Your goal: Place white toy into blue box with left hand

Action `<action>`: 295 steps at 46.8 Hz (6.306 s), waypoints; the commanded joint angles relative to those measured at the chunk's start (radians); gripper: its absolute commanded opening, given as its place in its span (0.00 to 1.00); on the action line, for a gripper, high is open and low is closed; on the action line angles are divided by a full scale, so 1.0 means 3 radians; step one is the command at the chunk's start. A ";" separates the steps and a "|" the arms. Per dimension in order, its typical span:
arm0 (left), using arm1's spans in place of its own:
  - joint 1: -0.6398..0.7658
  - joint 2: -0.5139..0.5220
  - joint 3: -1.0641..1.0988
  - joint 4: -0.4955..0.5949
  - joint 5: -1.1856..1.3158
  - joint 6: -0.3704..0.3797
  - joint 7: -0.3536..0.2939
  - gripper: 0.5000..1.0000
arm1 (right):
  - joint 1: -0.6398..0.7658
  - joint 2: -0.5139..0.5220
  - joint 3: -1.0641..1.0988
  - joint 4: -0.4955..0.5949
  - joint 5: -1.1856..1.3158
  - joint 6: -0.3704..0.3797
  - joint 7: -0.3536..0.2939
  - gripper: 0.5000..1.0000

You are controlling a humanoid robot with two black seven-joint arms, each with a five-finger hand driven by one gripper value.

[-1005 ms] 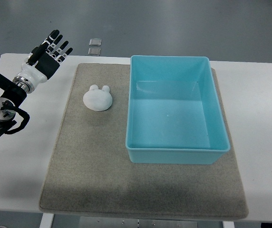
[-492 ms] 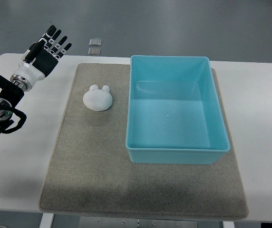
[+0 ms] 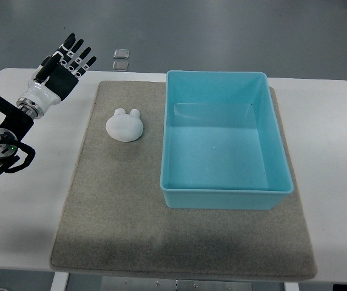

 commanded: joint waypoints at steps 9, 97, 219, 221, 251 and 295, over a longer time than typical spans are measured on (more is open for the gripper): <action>-0.0050 0.0072 -0.0044 0.0016 0.0755 0.0035 -0.0118 0.98 | 0.0000 0.0000 0.0000 0.0000 0.0000 -0.0005 0.0000 0.87; -0.0714 0.0778 0.1306 -0.0777 0.5971 0.1058 -0.0395 0.91 | 0.0000 0.0000 0.0000 0.0000 0.0000 0.0000 0.0000 0.87; -0.1021 -0.0070 0.0713 -0.0833 0.5475 0.1212 -0.0456 0.00 | 0.0000 0.0000 0.0000 0.0000 0.0000 0.0000 0.0000 0.87; -0.1021 -0.0111 0.0749 -0.0833 0.5475 0.1166 -0.0477 0.00 | 0.0000 0.0000 0.0000 0.0000 0.0000 0.0000 0.0000 0.87; -0.0980 -0.0331 0.1102 -0.0807 0.5460 0.1094 -0.0543 0.48 | 0.0000 0.0000 0.0000 0.0000 0.0000 0.0000 0.0000 0.87; -0.0842 -0.0291 0.0800 -0.0470 0.2597 0.1140 -0.0538 1.00 | 0.0000 0.0000 0.0000 0.0000 0.0000 0.0000 0.0000 0.87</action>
